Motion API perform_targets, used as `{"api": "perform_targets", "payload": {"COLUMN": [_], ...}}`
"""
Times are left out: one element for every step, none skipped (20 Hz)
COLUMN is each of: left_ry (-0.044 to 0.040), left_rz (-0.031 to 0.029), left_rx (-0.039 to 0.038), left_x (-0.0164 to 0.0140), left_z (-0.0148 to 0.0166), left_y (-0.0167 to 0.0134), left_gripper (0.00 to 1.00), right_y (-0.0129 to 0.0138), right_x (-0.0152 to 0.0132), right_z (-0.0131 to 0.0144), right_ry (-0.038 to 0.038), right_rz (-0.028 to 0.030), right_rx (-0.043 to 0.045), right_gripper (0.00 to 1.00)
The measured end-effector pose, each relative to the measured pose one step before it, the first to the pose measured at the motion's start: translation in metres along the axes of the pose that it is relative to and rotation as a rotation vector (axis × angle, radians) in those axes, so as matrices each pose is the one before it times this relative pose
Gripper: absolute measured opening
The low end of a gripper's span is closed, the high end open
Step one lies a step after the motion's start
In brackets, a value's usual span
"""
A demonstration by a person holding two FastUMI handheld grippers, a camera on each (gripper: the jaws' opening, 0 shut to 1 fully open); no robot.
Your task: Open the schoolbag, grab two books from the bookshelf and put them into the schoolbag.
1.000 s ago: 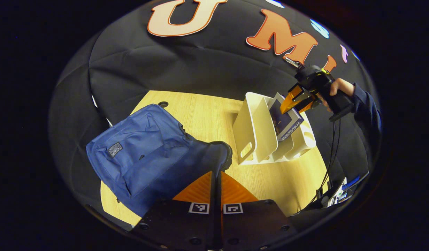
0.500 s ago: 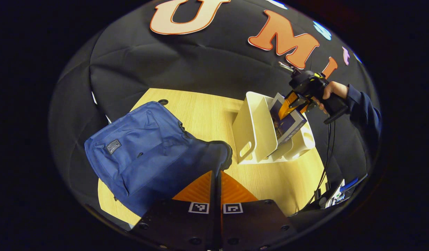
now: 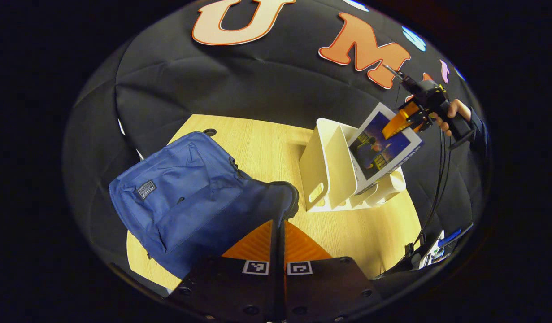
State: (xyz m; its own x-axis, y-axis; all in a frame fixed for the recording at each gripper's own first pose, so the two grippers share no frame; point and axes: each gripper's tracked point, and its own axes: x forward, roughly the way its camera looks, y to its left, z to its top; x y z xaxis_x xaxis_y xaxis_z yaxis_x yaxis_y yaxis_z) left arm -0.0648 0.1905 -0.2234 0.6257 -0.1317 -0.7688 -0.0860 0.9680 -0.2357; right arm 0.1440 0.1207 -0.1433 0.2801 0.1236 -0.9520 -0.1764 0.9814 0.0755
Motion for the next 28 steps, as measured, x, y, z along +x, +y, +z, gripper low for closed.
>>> {"api": "perform_targets", "payload": {"left_ry": [-0.00009, -0.00100, 0.00069, -0.00098, -0.00068, -0.00011, -0.00059, 0.00428, -0.00018, 0.00060, 0.00134, 0.00193, 0.00184, 0.00117, 0.00084, 0.00024, 0.00123, -0.00063, 0.00119, -0.00135, 0.00211, 0.00077, 0.00179, 0.00319, 0.00156, -0.00170, -0.00211, 0.00106], "left_rz": [0.00069, 0.00162, 0.00172, 0.00215, 0.00268, 0.00481, 0.00211, 0.00263, 0.00175, 0.00150, 0.00055, 0.00049, 0.00005, 0.00082, 0.00047, 0.00176, 0.00086, 0.00318, 0.00120, 0.00179, 0.00029, -0.00066, -0.00058, -0.00057, 0.00162, 0.00349, 0.00471, 0.00344], "left_rx": [-0.00302, 0.00067, 0.00331, 0.00579, 0.01037, 0.00855, 0.00425, 0.00442, 0.00593, 0.00544, 0.00108, 0.00082, 0.00011, 0.00082, 0.00012, 0.00091, 0.00282, 0.00065, 0.00028, -0.00191, -0.00448, -0.00539, -0.00369, -0.00724, -0.00631, -0.00019, 0.00273, 0.00289], "left_x": [-0.00048, -0.00130, -0.00129, -0.00171, 0.00003, -0.00105, -0.00060, -0.00130, -0.00096, 0.00026, 0.00023, -0.00015, -0.00113, 0.00008, 0.00024, -0.00034, 0.00012, 0.00017, -0.00016, 0.00007, 0.00067, -0.00042, -0.00103, -0.00013, -0.00050, -0.00055, -0.00016, -0.00125], "left_z": [0.00029, 0.00113, -0.00063, 0.00075, 0.00141, 0.00211, 0.00167, 0.00140, 0.00024, 0.00114, -0.00108, 0.00025, -0.00080, -0.00004, 0.00018, 0.00028, 0.00059, 0.00103, 0.00027, 0.00090, 0.00031, 0.00095, 0.00071, 0.00047, 0.00112, 0.00242, 0.00163, 0.00157], "left_y": [0.00050, 0.00052, -0.00024, 0.00091, 0.00057, 0.00032, 0.00017, 0.00019, 0.00064, -0.00031, 0.00079, -0.00024, -0.00036, -0.00042, 0.00037, 0.00049, 0.00016, 0.00084, 0.00010, 0.00096, -0.00002, 0.00079, 0.00036, 0.00076, 0.00103, 0.00047, 0.00158, 0.00021], "left_gripper": [0.01, 0.00, 0.00, 0.00, 0.00, 0.00, 0.01, 0.00, 0.00, 0.00, 0.00, 0.00, 0.00, 0.00, 0.00, 0.00, 0.00, 0.00, 0.01, 0.01, 0.01, 0.01, 0.01, 0.01, 0.01, 0.01, 0.01, 0.01], "right_y": [-0.00038, 0.00042, 0.00143, 0.00308, 0.00152, 0.00158, 0.00220, -0.00110, -0.00099, 0.00062, 0.00109, 0.00162, 0.00096, 0.00060, 0.00154, 0.00307, 0.00557, 0.00620, 0.00865, 0.00604, 0.00925, 0.00604, 0.00575, 0.00502, 0.00253, 0.00381, 0.00474, 0.00431], "right_x": [-0.01122, -0.01071, -0.01004, -0.00935, -0.00785, -0.00813, -0.00584, -0.00582, -0.00674, -0.00539, -0.00558, -0.00486, -0.00516, -0.00300, -0.00575, -0.00363, -0.00372, -0.00272, -0.00041, 0.00092, 0.00364, 0.00423, 0.00543, 0.00575, 0.00440, 0.00517, 0.00640, 0.00823], "right_z": [-0.00184, -0.00050, -0.00190, 0.00012, -0.00065, -0.00144, -0.00177, -0.00110, -0.00184, -0.00014, -0.00168, -0.00194, -0.00172, -0.00150, -0.00275, -0.00234, -0.00362, -0.00229, -0.00479, -0.00488, -0.00934, -0.00997, -0.01179, -0.00968, -0.01069, -0.00805, -0.00848, -0.00805], "right_ry": [-0.01156, -0.01396, -0.01111, -0.01473, -0.01021, -0.00963, -0.00579, -0.00739, -0.00744, -0.01156, -0.00535, -0.00142, -0.00401, -0.00231, -0.00475, -0.00214, -0.00261, -0.00339, -0.00520, -0.00238, 0.00847, 0.01169, 0.00894, 0.00848, 0.00452, 0.00123, 0.00605, 0.00805], "right_rz": [0.00487, 0.00778, 0.01015, 0.01495, 0.01888, 0.02170, 0.01783, 0.00971, 0.00606, 0.00882, 0.01369, 0.01491, 0.01119, 0.00996, 0.01352, 0.02151, 0.02693, 0.03292, 0.04378, 0.03855, 0.03651, 0.03440, 0.02912, 0.02481, 0.01933, 0.01826, 0.01884, 0.02036], "right_rx": [-0.01143, -0.01248, -0.00713, 0.00024, 0.00558, 0.00526, -0.00267, -0.00030, 0.00358, -0.00006, 0.00247, 0.00117, 0.00385, 0.00009, 0.00374, 0.00576, 0.01408, 0.01167, 0.02082, 0.02391, 0.01376, 0.00700, 0.00986, 0.00576, 0.00510, 0.00808, 0.00724, 0.01229], "right_gripper": [0.36, 0.36, 0.36, 0.36, 0.37, 0.44, 0.36, 0.36, 0.35, 0.35, 0.34, 0.34, 0.34, 0.33, 0.33, 0.33, 0.33, 0.33, 0.33, 0.33, 0.33, 0.33, 0.33, 0.33, 0.33, 0.33, 0.33, 0.33]}}
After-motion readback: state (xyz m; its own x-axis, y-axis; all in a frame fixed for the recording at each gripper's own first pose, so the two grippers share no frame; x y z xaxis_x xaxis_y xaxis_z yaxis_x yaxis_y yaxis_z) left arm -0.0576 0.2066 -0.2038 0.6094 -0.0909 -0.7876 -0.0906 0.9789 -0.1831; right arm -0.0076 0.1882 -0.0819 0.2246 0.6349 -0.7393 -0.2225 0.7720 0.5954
